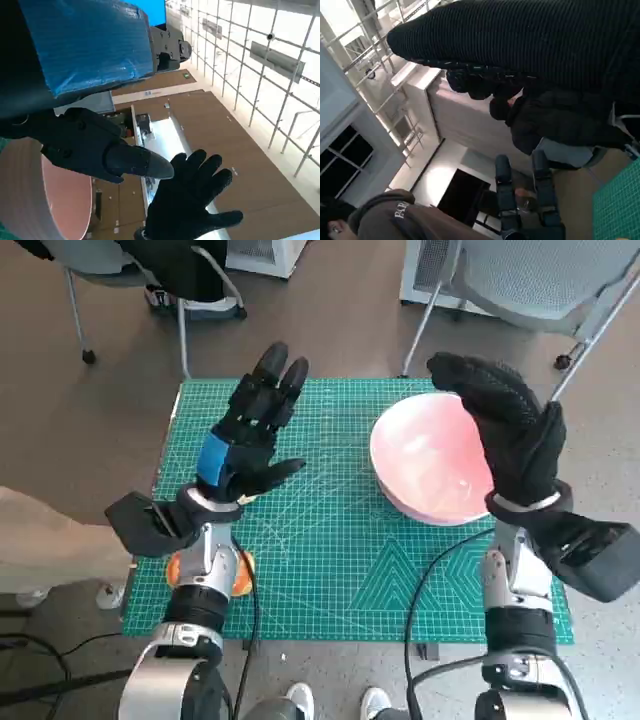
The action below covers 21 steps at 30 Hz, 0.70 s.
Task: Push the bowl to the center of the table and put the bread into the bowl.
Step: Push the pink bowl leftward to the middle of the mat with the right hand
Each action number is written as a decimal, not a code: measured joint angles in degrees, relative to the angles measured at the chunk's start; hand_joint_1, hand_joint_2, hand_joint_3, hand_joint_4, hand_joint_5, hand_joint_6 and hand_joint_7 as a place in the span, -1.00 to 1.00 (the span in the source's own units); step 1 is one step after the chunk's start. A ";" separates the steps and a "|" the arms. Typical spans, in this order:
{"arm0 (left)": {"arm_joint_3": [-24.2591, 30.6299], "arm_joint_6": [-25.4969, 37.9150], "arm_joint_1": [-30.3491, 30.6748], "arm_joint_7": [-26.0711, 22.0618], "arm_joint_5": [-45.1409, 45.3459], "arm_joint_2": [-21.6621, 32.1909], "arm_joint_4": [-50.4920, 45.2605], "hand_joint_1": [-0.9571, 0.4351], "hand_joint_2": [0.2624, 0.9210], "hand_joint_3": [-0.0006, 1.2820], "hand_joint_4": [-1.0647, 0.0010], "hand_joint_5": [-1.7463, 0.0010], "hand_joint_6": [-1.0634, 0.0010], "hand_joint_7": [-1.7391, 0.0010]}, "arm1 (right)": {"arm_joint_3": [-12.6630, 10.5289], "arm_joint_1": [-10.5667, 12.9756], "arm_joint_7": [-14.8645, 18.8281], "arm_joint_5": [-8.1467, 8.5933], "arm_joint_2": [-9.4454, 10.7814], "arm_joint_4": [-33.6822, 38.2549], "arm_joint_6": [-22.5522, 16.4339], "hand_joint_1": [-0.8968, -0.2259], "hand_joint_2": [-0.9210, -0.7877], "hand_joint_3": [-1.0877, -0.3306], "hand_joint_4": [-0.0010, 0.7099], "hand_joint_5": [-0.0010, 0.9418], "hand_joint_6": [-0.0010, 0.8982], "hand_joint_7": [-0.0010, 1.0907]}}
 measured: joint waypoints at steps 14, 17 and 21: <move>-0.24 -0.72 -0.40 0.74 0.14 0.22 0.32 -0.22 1.00 -0.86 1.00 1.00 0.74 0.99 | 0.06 -0.05 -0.09 -0.16 0.00 -0.03 0.00 -0.18 -1.00 0.08 -0.34 -1.00 -0.80 -0.19; -0.26 -0.78 -0.40 0.85 0.16 0.24 0.33 -0.23 1.00 -0.85 1.00 1.00 0.73 0.99 | 0.09 -0.06 -0.17 -0.39 -0.01 -0.04 0.00 -0.18 -1.00 0.08 -0.34 -1.00 -0.80 -0.19; -0.30 -0.82 -0.40 0.99 0.19 0.26 0.33 -0.25 1.00 -0.85 1.00 1.00 0.73 0.99 | 0.15 -0.06 -0.41 -0.88 -0.01 -0.04 0.00 -0.18 -1.00 0.08 -0.34 -1.00 -0.80 -0.19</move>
